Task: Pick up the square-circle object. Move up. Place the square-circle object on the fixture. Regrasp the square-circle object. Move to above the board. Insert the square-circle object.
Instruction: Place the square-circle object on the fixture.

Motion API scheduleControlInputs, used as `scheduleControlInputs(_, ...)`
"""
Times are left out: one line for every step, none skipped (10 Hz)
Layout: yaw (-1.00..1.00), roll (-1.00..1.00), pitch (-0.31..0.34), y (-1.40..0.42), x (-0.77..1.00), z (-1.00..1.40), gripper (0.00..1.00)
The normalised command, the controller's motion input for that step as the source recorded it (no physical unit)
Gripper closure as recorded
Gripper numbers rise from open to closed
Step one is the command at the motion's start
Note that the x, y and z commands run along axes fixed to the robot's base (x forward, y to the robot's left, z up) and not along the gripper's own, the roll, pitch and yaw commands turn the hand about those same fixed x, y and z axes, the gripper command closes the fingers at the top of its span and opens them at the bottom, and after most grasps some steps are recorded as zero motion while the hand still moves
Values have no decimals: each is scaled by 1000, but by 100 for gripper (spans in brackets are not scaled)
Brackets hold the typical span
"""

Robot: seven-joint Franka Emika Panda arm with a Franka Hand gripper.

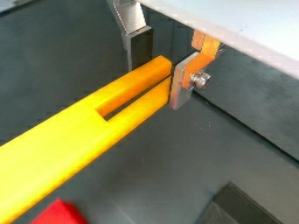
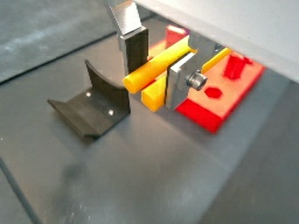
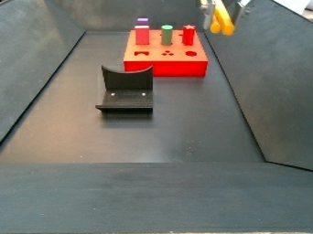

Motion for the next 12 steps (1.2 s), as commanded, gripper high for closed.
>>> scheduleControlInputs(264, -218, 27, -245, 1000, 97, 100)
scheduleControlInputs(128, -142, 78, -209, 1000, 82, 100)
scheduleControlInputs(93, -125, 95, -192, 1000, 75, 100)
scheduleControlInputs(61, -112, 113, -173, 1000, 67, 100)
scheduleControlInputs(37, -112, 125, -150, 1000, 59, 100)
scheduleControlInputs(25, -117, 128, -129, 1000, 50, 100)
scheduleControlInputs(18, -121, 129, -115, 1000, 44, 100)
scheduleControlInputs(16, -121, 132, -97, 1000, 38, 100)
scheduleControlInputs(15, -112, 122, -85, 1000, 31, 100)
scheduleControlInputs(16, -103, 122, -72, 1000, 25, 100)
scheduleControlInputs(15, -96, 126, -60, 1000, 25, 100)
scheduleControlInputs(28, -1000, 318, 321, 1000, -221, 100)
